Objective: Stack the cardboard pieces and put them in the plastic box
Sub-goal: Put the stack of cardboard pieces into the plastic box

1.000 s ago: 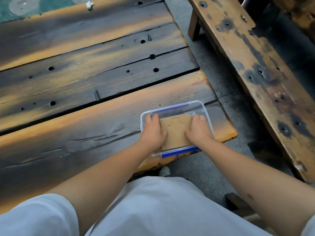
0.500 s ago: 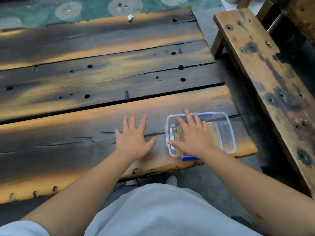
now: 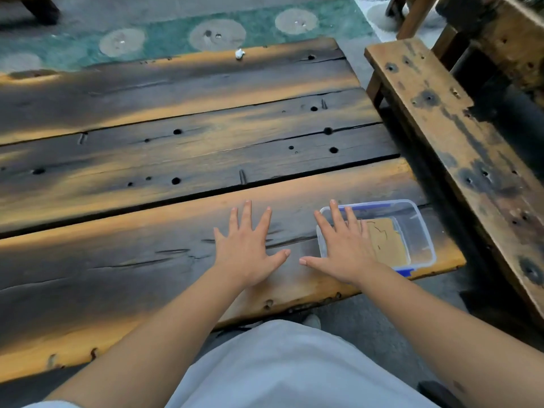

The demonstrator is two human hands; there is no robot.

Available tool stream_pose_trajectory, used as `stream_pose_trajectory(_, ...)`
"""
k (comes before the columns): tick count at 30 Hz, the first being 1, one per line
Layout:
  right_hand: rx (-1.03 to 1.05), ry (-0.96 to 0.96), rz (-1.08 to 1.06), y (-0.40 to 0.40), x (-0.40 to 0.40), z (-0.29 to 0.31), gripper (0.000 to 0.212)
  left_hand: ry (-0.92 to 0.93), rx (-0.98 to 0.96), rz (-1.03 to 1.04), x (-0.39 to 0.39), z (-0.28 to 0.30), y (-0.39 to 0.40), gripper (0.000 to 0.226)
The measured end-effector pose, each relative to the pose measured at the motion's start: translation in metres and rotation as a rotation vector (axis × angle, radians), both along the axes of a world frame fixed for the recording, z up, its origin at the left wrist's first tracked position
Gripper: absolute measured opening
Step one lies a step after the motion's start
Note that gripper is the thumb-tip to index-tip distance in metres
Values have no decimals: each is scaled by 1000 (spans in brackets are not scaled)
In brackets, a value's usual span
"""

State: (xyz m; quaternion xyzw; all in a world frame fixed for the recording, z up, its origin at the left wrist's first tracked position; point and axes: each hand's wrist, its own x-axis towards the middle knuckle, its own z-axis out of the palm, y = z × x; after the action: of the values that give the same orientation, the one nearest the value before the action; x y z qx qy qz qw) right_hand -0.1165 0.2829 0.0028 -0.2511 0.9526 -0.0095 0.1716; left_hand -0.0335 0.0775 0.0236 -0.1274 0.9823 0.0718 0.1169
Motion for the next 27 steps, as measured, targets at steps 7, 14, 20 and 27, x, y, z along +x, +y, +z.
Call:
stream_pose_trajectory(7, 14, 32, -215, 2, 25, 3, 117, 15, 51, -207, -17, 5, -1, 100)
stream_pose_trajectory(14, -3, 49, -523, 33, 68, 11, 120, 84, 58, -517, -36, 2, 36, 101)
stream_pose_trajectory(20, -28, 96, -748, 79, 113, 18, 118, 109, 70, -734, -35, 8, 93, 102)
stream_pose_trajectory(27, -44, 124, -989, 152, 174, 20, 114, 157, 62, -967, -13, 18, 183, 100)
